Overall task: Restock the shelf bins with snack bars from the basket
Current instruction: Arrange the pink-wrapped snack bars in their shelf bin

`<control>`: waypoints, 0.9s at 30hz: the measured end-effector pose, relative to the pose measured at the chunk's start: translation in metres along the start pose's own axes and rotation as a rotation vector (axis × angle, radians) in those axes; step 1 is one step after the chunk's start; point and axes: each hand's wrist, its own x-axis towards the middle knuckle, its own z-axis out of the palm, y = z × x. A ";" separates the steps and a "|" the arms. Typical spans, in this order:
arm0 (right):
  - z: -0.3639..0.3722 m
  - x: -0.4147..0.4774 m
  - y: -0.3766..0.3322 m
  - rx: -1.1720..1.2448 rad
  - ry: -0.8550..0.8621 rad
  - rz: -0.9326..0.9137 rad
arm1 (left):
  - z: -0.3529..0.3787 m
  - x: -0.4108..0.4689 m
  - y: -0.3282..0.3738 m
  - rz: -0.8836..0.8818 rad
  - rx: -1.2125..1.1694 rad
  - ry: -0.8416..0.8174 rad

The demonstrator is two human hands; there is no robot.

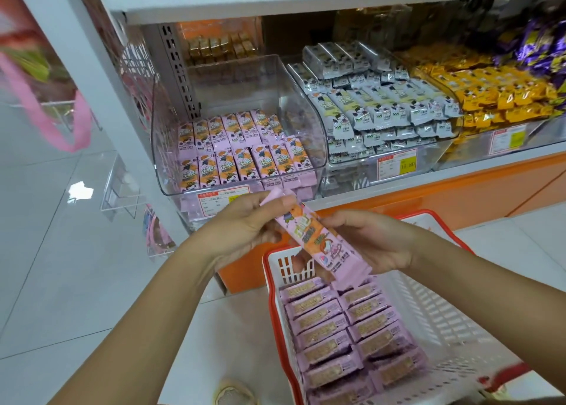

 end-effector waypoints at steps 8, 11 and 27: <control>0.055 -0.002 -0.047 -0.932 0.507 -0.140 | -0.018 -0.005 0.030 0.176 -0.170 0.139; 0.083 0.003 -0.061 -1.239 0.576 -0.120 | -0.026 -0.004 0.037 0.213 -0.219 0.237; 0.093 0.072 -0.052 -2.114 0.983 -0.273 | -0.045 0.007 0.041 0.131 -0.363 0.529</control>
